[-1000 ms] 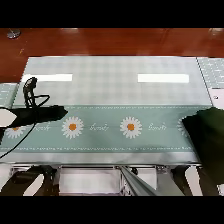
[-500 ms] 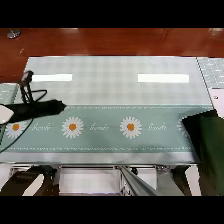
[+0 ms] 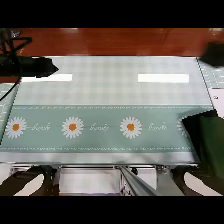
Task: Fold the shirts.
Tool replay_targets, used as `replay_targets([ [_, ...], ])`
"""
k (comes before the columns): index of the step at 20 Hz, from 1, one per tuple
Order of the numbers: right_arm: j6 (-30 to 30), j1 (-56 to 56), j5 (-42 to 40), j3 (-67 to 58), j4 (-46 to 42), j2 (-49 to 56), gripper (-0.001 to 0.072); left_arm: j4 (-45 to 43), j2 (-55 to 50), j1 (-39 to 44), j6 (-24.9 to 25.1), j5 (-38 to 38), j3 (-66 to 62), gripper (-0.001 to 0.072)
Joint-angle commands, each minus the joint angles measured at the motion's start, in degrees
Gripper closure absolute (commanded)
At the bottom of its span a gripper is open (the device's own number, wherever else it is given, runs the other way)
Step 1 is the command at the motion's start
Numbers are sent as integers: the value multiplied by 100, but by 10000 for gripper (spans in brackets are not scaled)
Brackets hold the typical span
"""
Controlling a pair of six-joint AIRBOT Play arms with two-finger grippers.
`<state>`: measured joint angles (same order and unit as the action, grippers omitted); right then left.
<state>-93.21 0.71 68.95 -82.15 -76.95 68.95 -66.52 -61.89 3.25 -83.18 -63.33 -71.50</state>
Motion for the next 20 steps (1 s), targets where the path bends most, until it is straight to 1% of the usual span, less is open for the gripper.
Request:
replay_targets([
  [1,-1196,-1646,-256,525,-1950,1071,695,-612,-284,-7,-105,-216,439,684],
  [2,-1526,-1663,-229,723,-2149,1290,695,-802,-286,-9,-105,-136,713,684],
  [3,-1714,-1631,-181,831,-2201,1445,695,-975,-289,-13,-105,-61,850,683],
  [4,-1773,-1604,-68,848,-2184,1574,694,-1073,-295,-13,-103,-52,887,683],
  [7,-1757,-1606,46,846,-2192,1604,694,-1078,-295,-11,-87,-39,885,683],
  [20,-1757,-1606,26,846,-2218,1606,694,-1067,-295,-11,-87,-31,885,683],
])
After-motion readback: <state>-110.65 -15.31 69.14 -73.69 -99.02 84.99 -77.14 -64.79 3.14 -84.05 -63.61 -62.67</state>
